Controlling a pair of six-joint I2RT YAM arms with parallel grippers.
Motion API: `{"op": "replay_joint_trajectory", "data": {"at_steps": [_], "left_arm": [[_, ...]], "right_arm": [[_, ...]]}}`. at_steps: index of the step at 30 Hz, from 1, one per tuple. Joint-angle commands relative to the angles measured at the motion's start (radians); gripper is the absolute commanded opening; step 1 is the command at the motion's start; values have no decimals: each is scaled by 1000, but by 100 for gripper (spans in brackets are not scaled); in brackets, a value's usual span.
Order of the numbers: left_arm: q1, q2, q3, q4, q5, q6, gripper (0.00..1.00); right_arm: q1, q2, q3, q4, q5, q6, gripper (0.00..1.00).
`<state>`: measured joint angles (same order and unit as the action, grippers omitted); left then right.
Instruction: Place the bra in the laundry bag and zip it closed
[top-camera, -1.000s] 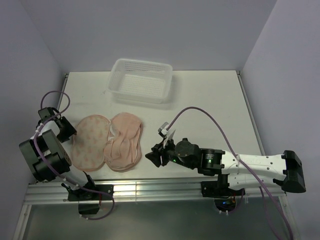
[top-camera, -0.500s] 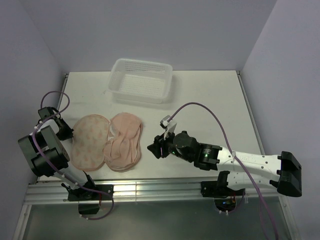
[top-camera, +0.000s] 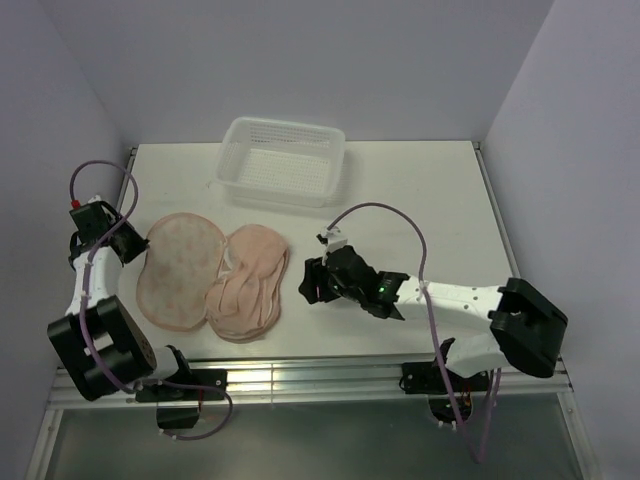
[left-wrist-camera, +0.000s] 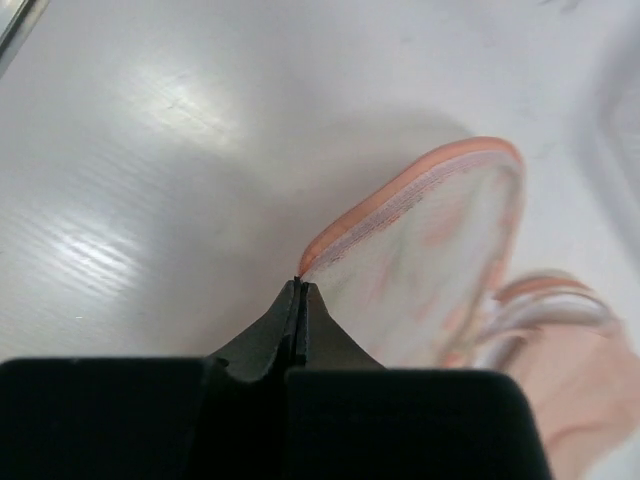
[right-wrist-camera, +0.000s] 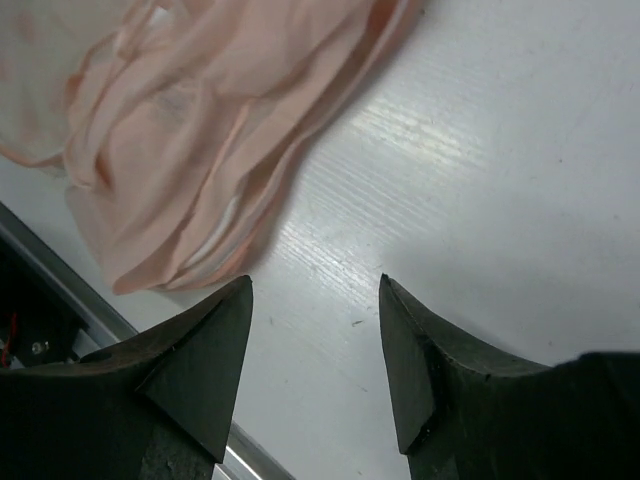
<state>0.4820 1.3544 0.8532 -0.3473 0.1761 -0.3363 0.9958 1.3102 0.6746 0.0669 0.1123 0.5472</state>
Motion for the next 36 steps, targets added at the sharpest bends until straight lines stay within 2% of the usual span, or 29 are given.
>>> {"op": "replay_joint_trajectory", "data": {"at_steps": [1, 5, 10, 13, 24, 31, 36], "left_arm": [[-31, -116, 0, -10, 91, -82, 0], [-49, -190, -13, -30, 137, -115, 0], [-83, -285, -52, -51, 212, -151, 0], [-115, -359, -63, -62, 232, -173, 0], [-249, -486, -49, -82, 263, -329, 0], [-344, -570, -98, 1, 281, -513, 0], [-472, -617, -158, 89, 211, -656, 0]], "right_arm": [[-14, 79, 31, 95, -33, 100, 61], [-23, 184, 60, 152, -39, 167, 55], [-28, 314, 105, 208, -59, 247, 31], [-26, 377, 103, 301, -88, 299, 30], [-29, 543, 226, 314, -72, 353, 30], [-33, 592, 284, 297, -85, 335, 30], [-39, 616, 312, 298, -106, 318, 30]]}}
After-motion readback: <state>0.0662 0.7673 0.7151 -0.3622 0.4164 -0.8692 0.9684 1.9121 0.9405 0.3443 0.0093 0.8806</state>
